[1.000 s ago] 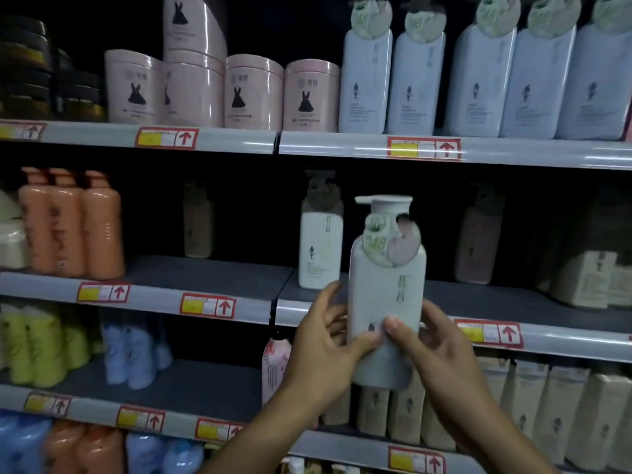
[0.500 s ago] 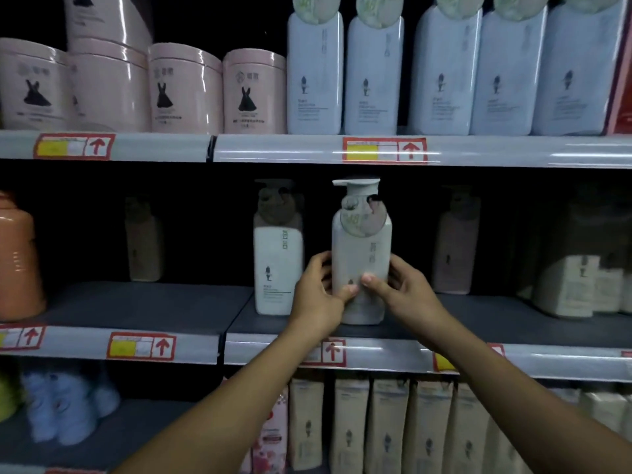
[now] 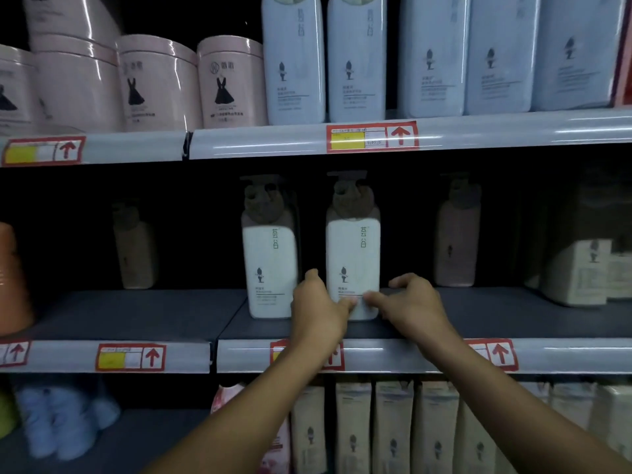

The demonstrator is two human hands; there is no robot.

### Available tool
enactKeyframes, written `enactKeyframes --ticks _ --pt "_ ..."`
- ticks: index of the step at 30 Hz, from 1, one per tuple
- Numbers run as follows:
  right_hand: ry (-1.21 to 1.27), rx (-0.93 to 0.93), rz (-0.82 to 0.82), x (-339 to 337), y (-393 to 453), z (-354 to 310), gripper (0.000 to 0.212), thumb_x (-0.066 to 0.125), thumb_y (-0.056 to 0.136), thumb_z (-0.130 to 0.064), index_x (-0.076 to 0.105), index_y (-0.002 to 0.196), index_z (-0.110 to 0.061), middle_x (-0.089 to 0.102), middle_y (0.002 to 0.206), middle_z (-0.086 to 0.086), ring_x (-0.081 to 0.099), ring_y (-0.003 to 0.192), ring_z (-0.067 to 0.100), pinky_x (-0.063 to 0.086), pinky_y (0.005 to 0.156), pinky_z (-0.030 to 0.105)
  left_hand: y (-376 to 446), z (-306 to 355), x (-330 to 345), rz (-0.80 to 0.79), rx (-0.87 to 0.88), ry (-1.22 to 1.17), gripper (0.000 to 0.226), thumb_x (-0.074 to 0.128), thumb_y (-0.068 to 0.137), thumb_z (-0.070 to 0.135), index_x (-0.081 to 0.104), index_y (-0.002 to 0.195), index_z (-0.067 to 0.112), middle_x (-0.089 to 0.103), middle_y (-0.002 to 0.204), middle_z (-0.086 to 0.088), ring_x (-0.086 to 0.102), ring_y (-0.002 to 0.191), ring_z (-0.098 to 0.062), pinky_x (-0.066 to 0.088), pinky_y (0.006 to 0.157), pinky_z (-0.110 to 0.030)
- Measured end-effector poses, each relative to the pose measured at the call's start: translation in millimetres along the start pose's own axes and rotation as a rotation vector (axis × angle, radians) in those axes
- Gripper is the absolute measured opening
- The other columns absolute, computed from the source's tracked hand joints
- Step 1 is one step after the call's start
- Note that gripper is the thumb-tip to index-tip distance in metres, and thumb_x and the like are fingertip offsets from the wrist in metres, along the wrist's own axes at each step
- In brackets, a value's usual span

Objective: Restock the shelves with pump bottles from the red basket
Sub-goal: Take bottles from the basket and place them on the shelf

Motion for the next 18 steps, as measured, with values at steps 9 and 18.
enactKeyframes --ticks 9,18 --pt "-0.153 -0.127 0.041 27 21 -16 0.031 0.079 0.082 -0.024 0.058 0.064 -0.01 0.062 0.069 0.005 0.062 0.073 0.025 0.036 0.055 0.024 20 14 15 0.033 -0.041 0.236 0.039 0.072 0.088 0.016 0.046 0.115 0.007 0.059 0.121 -0.015 0.061 0.112 -0.034 0.052 0.086 -0.042" --pt "-0.21 -0.099 0.019 55 66 -23 0.038 0.073 0.084 -0.016 0.046 0.058 -0.011 0.061 0.073 0.011 0.063 0.073 0.028 0.032 0.046 0.024 68 6 36 0.017 -0.153 0.178 0.04 0.071 0.087 0.013 0.052 0.12 0.0 0.059 0.129 -0.02 0.06 0.118 -0.037 0.052 0.092 -0.043"
Point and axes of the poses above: each hand's wrist, its own y-axis towards the middle knuckle, its own x-axis out of the palm, z = x × y, the point moved 5 cm from there along y, towards the middle knuckle
